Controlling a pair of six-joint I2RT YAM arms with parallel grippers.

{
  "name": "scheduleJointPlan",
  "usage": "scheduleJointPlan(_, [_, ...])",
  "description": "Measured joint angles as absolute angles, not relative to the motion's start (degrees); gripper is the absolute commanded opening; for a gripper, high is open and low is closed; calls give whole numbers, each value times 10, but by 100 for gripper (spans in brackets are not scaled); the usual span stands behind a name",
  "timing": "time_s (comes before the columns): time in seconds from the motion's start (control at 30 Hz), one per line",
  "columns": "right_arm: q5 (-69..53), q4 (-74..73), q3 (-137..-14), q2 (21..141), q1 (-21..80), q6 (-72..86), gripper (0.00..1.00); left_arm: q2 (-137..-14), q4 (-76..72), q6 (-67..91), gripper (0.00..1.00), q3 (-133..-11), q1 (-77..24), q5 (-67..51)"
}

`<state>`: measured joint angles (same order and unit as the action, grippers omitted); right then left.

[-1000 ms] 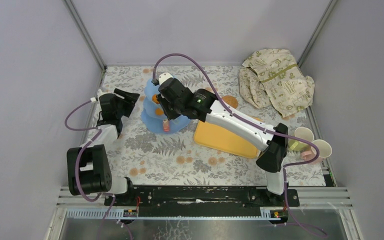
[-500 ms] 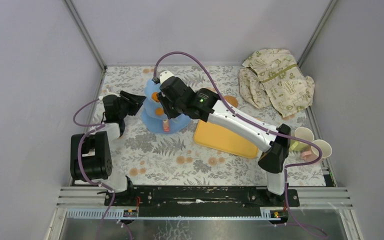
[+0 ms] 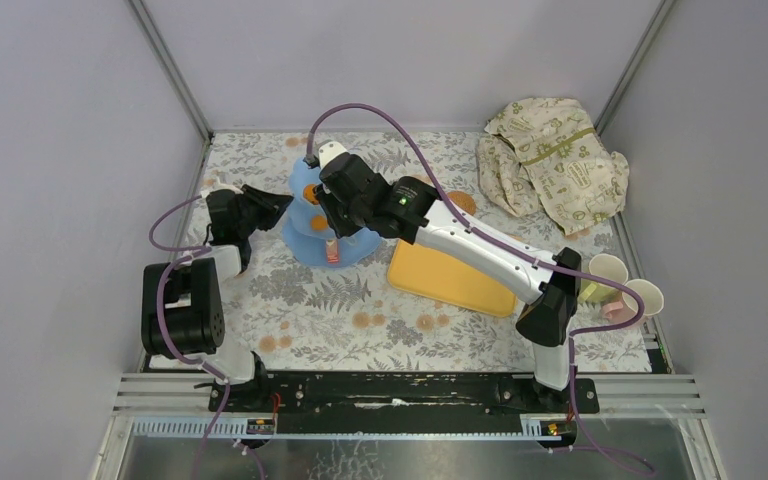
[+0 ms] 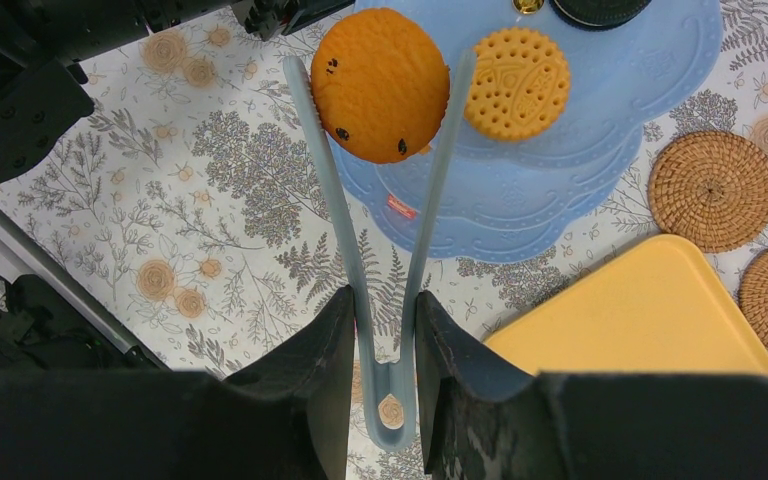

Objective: Serve the afternoon tea
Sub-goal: Adjust the desert table at the center of the board.

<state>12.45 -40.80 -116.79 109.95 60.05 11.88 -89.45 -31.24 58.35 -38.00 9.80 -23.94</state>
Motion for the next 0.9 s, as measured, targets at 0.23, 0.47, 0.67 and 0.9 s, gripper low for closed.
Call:
scheduleJointPlan(0.23, [124, -402, -1163, 1100, 601, 118, 8, -894, -312, 575, 17, -380, 94, -240])
scheduleJointPlan(0.47, [124, -397, -1142, 1099, 601, 116, 8, -893, -308, 566, 11, -380, 87, -227])
scheduleJointPlan(0.67, [124, -393, -1122, 1092, 601, 114, 9, -863, -297, 563, 8, -357, 74, -194])
scheduleJointPlan(0.9, [124, -389, -1111, 1073, 601, 113, 8, -791, -246, 562, 8, -332, 35, -113])
